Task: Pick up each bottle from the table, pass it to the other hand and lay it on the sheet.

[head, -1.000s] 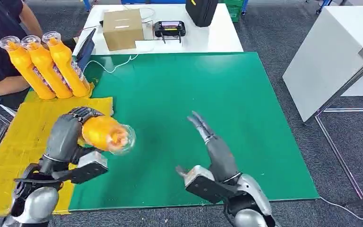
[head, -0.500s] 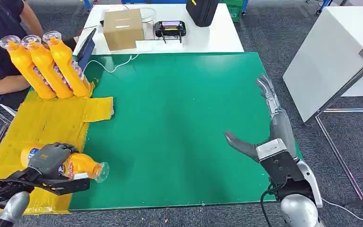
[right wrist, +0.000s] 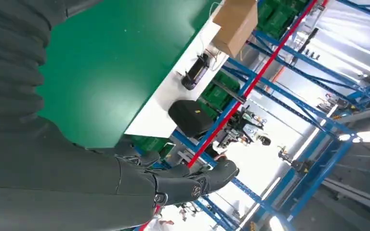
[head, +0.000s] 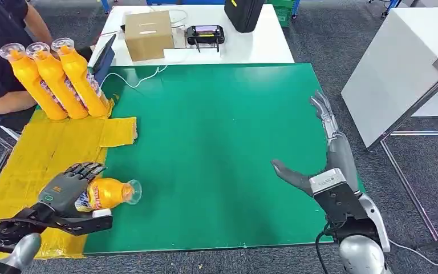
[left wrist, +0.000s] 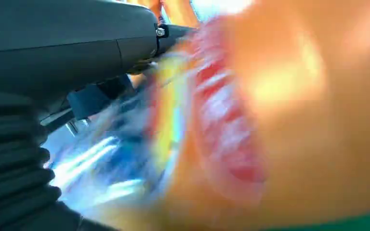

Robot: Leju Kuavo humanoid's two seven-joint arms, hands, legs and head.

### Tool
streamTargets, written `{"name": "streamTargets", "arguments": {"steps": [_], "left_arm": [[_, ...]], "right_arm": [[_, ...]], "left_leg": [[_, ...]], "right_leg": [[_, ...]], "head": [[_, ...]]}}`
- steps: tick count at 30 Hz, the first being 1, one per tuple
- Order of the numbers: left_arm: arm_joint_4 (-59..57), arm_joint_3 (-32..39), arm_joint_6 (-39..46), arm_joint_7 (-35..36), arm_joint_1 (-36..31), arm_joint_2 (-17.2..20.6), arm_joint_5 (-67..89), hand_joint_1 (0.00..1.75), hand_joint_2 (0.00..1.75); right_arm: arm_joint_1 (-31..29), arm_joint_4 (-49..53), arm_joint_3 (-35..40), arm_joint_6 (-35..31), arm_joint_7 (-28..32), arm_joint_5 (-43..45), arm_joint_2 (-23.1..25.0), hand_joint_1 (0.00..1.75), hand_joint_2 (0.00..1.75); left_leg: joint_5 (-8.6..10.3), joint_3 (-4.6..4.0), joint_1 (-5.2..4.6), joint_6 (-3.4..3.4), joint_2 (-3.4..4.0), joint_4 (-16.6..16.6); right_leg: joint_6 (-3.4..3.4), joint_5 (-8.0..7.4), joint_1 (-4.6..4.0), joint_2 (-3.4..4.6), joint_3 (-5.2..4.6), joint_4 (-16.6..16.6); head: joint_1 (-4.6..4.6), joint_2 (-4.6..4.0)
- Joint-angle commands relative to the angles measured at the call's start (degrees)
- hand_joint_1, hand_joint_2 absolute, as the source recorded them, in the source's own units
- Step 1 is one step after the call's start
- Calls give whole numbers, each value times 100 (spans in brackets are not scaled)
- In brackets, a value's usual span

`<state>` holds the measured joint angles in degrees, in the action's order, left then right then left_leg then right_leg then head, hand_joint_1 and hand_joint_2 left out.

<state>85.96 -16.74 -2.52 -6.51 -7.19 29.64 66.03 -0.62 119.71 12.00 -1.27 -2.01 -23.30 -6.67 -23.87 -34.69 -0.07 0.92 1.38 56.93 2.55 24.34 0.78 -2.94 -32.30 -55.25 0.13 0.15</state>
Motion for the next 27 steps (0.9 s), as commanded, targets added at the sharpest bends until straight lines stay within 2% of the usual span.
{"name": "streamTargets", "arguments": {"steps": [1, 6, 8, 10, 11, 12, 13, 14, 15, 16, 17, 19, 23, 27], "left_arm": [[-20, 102, 166, -64, -86, -463, 133, 0, 0], [-195, -39, 55, -85, -145, -158, 406, 0, 0], [-218, 30, 97, -57, -121, -245, 371, 0, 0], [-152, 182, 276, -3, -57, -429, 296, 0, 0], [-75, 307, 347, -28, 3, -642, 70, 0, 0], [113, 651, 301, -150, 111, -1048, -647, 0, 0], [356, 950, 145, -203, 204, -1453, -1330, 0, 0], [635, 1034, -20, -148, 273, -1649, -1631, 0, 0], [1065, 1360, -375, -402, 403, -2157, -3049, 0, 0], [1439, 1417, -670, -416, 474, -2364, -3805, 0, 0], [1625, 1370, -714, -289, 498, -2364, -3847, 0, 0], [2136, 1357, -1022, -595, 549, -2583, -5060, 0, 0], [2430, 1256, -1069, -410, 588, -2650, -5202, 0, 0], [2913, 1003, -1246, -769, 666, -2868, -5951, 0, 0]], "right_arm": [[15, -50, -20, 36, -24, -48, -1, 0, 175], [-39, -148, 25, 71, -31, -79, -24, 0, 175], [-24, -142, 23, 65, -31, -80, -25, 0, 175], [13, -110, 18, 63, -30, -101, -33, 0, 175], [68, -68, 12, 56, -25, -136, -42, 0, 175], [164, -4, -8, 40, 26, -220, -76, 0, 175], [293, 60, -51, 17, 40, -310, -77, 0, 0], [396, 106, -73, 7, 75, -362, -92, 0, 0], [496, 151, -93, -71, 333, -415, -95, 0, 0], [596, 178, -191, -148, 628, -75, 8, 0, 0], [643, 178, -226, -164, 673, -54, 13, 0, 0], [713, 201, -374, -366, 1013, 344, 271, 0, 0], [713, 195, -356, -405, 1023, 321, 284, 0, 0], [714, 136, -265, -470, 1158, 357, 383, 0, 0]], "left_leg": [[-1, 10, 1, -3, -11, -4], [-10, 24, 8, -7, -9, -1], [-9, 23, 6, -7, -8, -1], [-7, 21, 5, -6, -9, -2], [-3, 15, 3, -4, -10, -5], [-7, 22, 5, -6, -14, -2], [-2, 15, 0, -2, -13, -9], [1, 10, -2, 1, -20, -9], [-4, 20, 0, 0, -28, -8], [-9, 25, 3, -1, -38, -4], [-8, 12, 1, 1, -33, 1], [-6, -4, 0, 2, -32, 5], [-9, -2, -7, 0, -23, 4], [-10, 3, -4, -4, -19, 5]], "right_leg": [[-5, 4, 1, 9, 12, 3], [-11, 9, -4, 27, 27, 3], [-11, 8, -2, 26, 25, 2], [-9, 7, -2, 24, 25, 4], [-6, 4, 0, 16, 18, 5], [-9, 8, -1, 21, 27, 5], [-4, 3, 3, 10, 19, 8], [0, 3, 5, -2, 16, 10], [-2, 8, 4, 2, 30, 13], [-4, 14, 2, 0, 37, 12], [-1, 10, 3, -2, 24, 8], [0, 6, 2, -5, 9, 4], [-5, 5, 5, 7, 8, 3], [-8, 4, 2, 18, 9, 1]], "head": [[-2, 0], [-2, 0], [-4, 0], [-2, 0], [-2, 0], [-2, 0], [-2, 0], [-2, 0], [-2, 0], [-6, 0], [-2, 0], [2, 0], [-2, 0], [-6, 0]]}}
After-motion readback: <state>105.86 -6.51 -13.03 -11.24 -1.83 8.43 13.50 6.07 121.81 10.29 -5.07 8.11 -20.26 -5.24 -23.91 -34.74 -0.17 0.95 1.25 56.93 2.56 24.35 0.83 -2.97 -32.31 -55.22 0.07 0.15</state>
